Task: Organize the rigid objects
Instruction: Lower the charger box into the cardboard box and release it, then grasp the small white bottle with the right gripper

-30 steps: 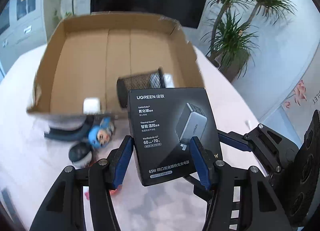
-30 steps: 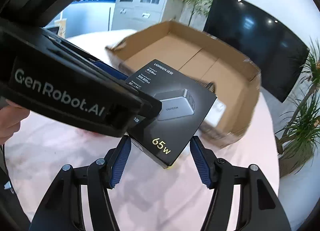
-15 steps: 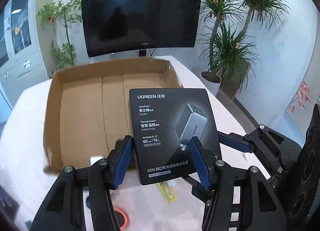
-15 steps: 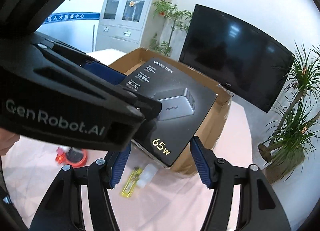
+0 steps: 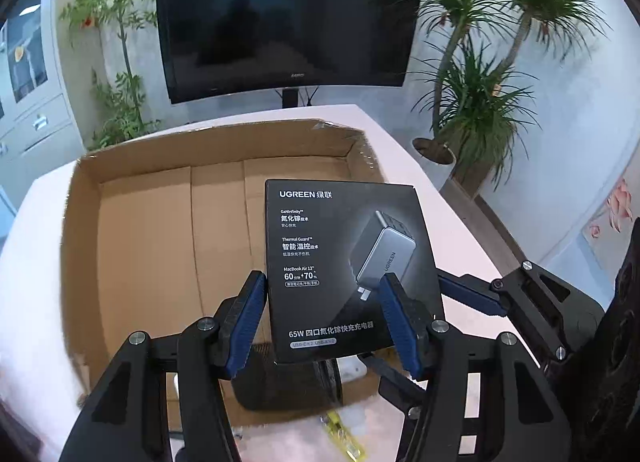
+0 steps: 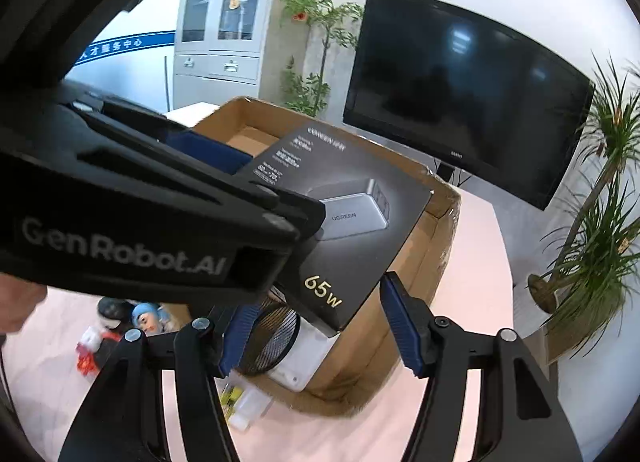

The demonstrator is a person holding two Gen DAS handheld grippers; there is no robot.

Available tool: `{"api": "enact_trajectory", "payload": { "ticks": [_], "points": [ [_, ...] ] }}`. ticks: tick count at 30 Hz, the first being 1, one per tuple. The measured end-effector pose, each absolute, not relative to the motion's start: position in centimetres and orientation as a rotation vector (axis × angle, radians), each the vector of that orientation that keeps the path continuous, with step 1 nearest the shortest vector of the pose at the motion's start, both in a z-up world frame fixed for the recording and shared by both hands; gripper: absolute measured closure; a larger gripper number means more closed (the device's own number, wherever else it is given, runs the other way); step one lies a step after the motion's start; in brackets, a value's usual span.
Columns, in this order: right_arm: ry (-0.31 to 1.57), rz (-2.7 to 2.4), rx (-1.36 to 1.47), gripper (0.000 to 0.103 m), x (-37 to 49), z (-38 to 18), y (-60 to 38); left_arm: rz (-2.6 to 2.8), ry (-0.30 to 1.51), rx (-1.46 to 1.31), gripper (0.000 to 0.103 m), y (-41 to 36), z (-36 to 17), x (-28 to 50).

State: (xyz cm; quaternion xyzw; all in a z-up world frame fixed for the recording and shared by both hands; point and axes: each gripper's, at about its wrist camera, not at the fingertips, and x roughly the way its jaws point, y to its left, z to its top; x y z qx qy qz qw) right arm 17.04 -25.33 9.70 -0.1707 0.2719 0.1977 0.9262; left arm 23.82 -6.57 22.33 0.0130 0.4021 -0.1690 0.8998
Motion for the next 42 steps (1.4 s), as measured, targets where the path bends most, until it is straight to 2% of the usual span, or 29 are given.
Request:
{"api": "enact_trajectory", "payload": {
  "ticks": [15,19,33,37,42],
  "points": [
    [0.682,0.413,-0.294,0.044,24.0,4.1,-25.4,-0.382,0.982,-0.076,0.046,-8.5,11.9,32.1],
    [0.7,0.366,-0.327,0.044,23.9,3.7,-25.1,-0.269,0.949,-0.053,0.046,-8.1,12.0,31.9],
    [0.843,0.263,-0.244,0.028,17.2,5.0,-26.5,-0.279,0.981,0.037,0.043,-7.3,16.0,22.4],
    [0.873,0.247,-0.207,0.028,13.5,4.5,-27.0,-0.277,0.965,0.107,0.043,-7.0,15.3,18.2],
    [0.899,0.274,-0.171,0.028,10.5,3.0,-27.4,-0.319,1.017,0.021,0.043,-5.2,13.1,15.3]
  ]
}}
